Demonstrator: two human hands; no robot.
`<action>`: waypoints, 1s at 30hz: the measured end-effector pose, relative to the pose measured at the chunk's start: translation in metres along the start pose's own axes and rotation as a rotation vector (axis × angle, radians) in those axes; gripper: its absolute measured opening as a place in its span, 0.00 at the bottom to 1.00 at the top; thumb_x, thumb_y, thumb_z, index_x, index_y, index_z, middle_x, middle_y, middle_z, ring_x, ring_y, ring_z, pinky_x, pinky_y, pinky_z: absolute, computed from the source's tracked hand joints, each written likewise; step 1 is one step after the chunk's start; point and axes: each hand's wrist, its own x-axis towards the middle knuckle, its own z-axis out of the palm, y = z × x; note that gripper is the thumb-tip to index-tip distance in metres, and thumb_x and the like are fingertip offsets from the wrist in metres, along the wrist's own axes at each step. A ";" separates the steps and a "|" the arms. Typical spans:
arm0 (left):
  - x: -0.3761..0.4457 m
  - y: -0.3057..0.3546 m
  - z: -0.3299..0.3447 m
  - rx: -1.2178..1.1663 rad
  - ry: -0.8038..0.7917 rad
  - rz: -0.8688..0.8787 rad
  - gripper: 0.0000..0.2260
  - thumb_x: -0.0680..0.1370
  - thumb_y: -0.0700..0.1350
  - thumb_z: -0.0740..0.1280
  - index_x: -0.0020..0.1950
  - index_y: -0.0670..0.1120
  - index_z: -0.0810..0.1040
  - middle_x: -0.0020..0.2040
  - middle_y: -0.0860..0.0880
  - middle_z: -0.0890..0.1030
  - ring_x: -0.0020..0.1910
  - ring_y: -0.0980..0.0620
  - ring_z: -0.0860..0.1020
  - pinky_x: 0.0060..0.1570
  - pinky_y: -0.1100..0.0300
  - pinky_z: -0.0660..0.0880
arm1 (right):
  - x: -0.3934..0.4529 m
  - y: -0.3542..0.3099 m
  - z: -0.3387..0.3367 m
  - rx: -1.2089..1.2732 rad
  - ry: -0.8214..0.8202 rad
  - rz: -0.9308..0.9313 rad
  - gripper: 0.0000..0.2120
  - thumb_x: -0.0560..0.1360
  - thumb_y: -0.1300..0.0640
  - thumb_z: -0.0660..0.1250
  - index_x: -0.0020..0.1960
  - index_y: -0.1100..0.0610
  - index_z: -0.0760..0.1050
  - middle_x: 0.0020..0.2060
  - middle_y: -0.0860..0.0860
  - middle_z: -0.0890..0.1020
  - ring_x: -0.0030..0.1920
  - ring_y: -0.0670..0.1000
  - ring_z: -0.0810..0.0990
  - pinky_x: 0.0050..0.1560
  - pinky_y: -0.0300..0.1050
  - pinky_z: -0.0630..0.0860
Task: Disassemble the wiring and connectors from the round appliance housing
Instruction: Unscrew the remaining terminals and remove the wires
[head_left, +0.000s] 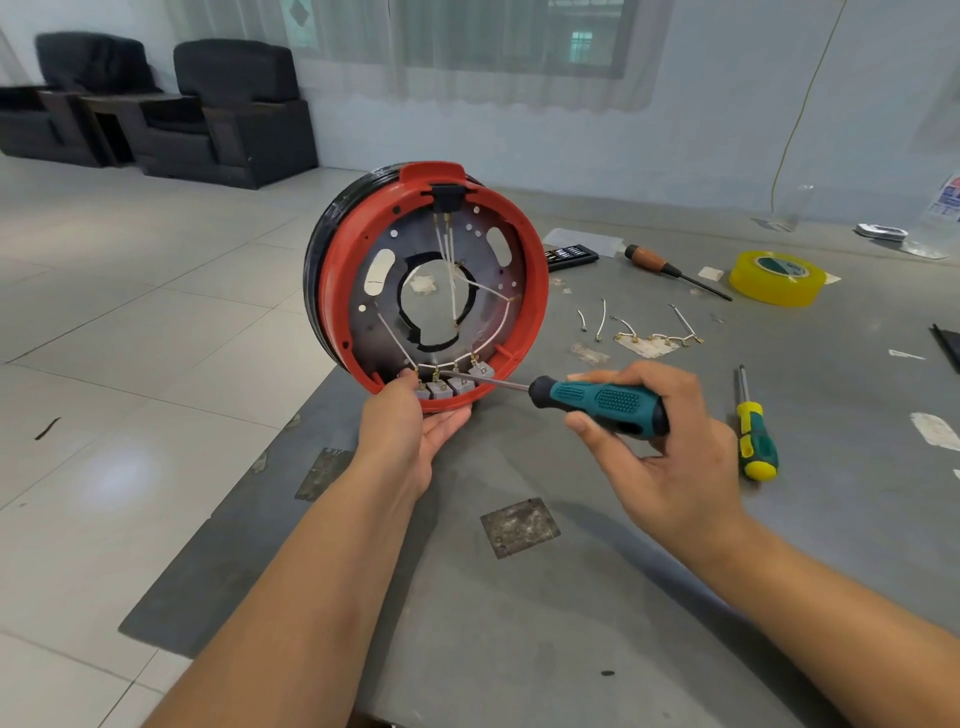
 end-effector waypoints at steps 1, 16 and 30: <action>0.000 -0.001 0.000 0.002 0.001 0.000 0.04 0.87 0.44 0.63 0.54 0.45 0.73 0.52 0.39 0.85 0.49 0.41 0.87 0.45 0.48 0.86 | 0.001 0.000 0.000 0.010 0.024 0.028 0.22 0.75 0.51 0.74 0.63 0.52 0.68 0.57 0.31 0.78 0.59 0.30 0.77 0.52 0.28 0.78; 0.004 0.003 -0.004 -0.002 -0.027 0.005 0.07 0.87 0.44 0.64 0.62 0.42 0.73 0.52 0.38 0.86 0.44 0.42 0.88 0.45 0.48 0.86 | 0.023 0.017 -0.012 0.167 0.055 0.233 0.19 0.73 0.42 0.75 0.57 0.38 0.68 0.50 0.35 0.79 0.53 0.44 0.83 0.47 0.35 0.81; 0.005 0.006 -0.007 0.001 -0.047 -0.044 0.09 0.87 0.44 0.64 0.66 0.43 0.72 0.48 0.37 0.87 0.43 0.39 0.88 0.46 0.44 0.86 | 0.045 0.040 -0.011 0.498 0.029 0.527 0.15 0.71 0.51 0.78 0.51 0.41 0.74 0.52 0.56 0.75 0.52 0.55 0.87 0.47 0.50 0.85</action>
